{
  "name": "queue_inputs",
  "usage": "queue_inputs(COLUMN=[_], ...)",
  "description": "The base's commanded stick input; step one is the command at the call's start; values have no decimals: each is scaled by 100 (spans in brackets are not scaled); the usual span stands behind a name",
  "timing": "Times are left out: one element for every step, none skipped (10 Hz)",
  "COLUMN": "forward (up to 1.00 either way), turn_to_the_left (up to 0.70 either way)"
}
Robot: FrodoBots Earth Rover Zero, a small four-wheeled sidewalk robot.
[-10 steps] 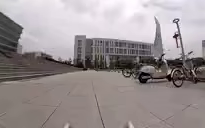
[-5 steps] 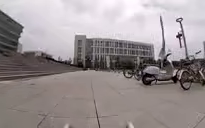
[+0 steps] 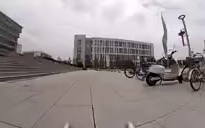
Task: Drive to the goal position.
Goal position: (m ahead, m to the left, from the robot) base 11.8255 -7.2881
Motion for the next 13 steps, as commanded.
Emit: queue_inputs(forward=[70,70,70,70,70,70,70,70,70,70,70,70,70], turn_to_the_left=[-1,-1,-1,-1,-1,-1,-1,0,0,0,0,0,0])
